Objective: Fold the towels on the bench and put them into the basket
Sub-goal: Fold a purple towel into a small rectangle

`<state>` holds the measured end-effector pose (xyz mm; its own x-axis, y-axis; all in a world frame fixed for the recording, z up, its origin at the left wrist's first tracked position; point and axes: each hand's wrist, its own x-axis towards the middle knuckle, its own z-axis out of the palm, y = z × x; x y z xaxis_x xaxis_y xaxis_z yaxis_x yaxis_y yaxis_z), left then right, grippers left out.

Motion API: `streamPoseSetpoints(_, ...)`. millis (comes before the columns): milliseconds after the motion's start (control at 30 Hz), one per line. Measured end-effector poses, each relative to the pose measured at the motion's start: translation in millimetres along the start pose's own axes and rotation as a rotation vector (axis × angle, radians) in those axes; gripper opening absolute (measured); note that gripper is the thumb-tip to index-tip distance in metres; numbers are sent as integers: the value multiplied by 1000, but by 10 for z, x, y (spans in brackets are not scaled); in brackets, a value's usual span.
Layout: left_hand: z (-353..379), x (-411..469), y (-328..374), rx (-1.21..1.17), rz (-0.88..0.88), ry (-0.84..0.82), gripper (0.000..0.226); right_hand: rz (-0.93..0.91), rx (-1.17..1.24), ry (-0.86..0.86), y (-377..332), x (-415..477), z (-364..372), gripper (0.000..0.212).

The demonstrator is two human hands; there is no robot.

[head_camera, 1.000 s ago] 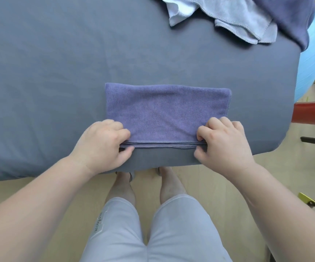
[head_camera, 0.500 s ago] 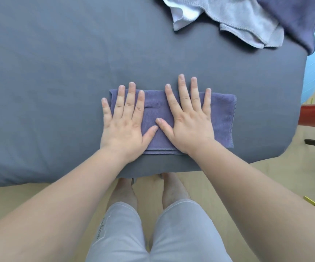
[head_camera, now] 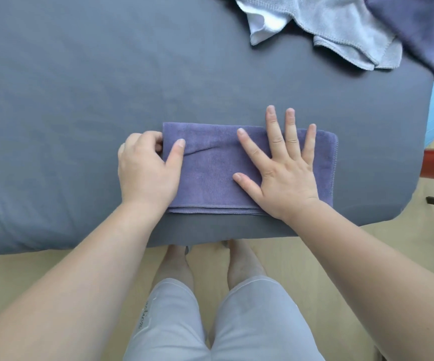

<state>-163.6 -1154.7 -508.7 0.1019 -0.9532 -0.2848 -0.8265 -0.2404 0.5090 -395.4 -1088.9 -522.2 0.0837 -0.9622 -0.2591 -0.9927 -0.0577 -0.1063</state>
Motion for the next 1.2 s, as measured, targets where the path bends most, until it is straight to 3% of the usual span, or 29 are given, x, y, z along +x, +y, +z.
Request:
streamPoseSetpoints(100,0,216,103,3,-57,-40,22,10,-28,-27,-152,-1,47,72)
streamPoseSetpoints(233,-31,428,229,-14,2,8,19,91,3,-54,-208,86,79,75)
streamPoseSetpoints(400,-154,717,106,-15,63,140,17,-50,-27,-37,-200,614,-58,78)
streamPoseSetpoints(567,-284,880,-40,-24,-11,189,26,-89,-46,-25,-261,978,-160,81)
streamPoseSetpoints(633,-339,781,-44,22,145,202,32,-110,-28,5,-262,939,-186,84)
streamPoseSetpoints(700,-322,598,-54,100,456,148,30,-185,13,62,-230,818,-192,86)
streamPoseSetpoints(800,-193,300,-145,201,756,-26,24,-349,66,211,-123,585,-160,68)
streamPoseSetpoints(967,-112,201,-312,276,751,-68,12,-412,79,305,137,332,-97,25)
streamPoseSetpoints(1200,-110,266,-327,310,831,-37,20,-330,45,336,339,235,-91,29)
